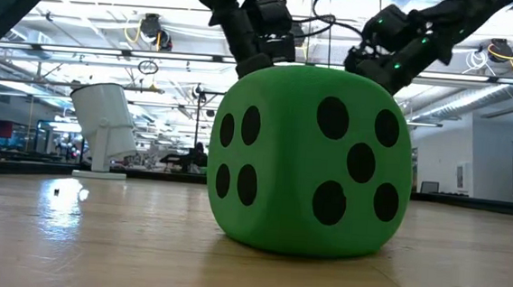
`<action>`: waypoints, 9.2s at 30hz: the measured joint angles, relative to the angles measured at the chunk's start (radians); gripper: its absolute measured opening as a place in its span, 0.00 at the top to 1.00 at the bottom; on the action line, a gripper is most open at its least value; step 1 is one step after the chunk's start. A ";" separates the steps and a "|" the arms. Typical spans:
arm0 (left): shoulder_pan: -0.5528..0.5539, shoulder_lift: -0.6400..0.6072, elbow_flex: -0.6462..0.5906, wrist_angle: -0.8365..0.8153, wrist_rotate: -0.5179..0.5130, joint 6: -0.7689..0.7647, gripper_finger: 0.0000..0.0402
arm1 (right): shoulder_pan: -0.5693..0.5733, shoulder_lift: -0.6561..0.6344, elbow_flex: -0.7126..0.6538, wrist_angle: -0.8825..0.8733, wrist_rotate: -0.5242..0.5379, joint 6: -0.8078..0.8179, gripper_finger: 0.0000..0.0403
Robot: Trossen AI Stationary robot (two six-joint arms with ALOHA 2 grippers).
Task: Pick & Place Dice
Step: Put the left big violet dice into the transparent blue bin, then put the big violet dice into the transparent blue bin
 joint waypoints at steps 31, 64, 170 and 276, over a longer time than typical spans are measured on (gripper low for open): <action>0.119 0.154 0.003 0.041 0.113 -0.062 1.00 | 0.204 -0.095 -0.057 -0.021 0.135 0.083 1.00; 0.037 -0.289 -0.613 0.258 0.084 -0.436 1.00 | 0.448 -0.199 -0.447 0.279 0.368 0.322 1.00; -0.264 -1.610 -1.774 1.113 -0.151 -0.818 0.96 | 0.725 0.126 0.183 -0.094 0.313 0.088 0.59; -0.264 -1.610 -1.774 1.004 -0.152 -0.842 0.96 | 0.767 0.298 0.146 0.109 0.192 0.221 0.01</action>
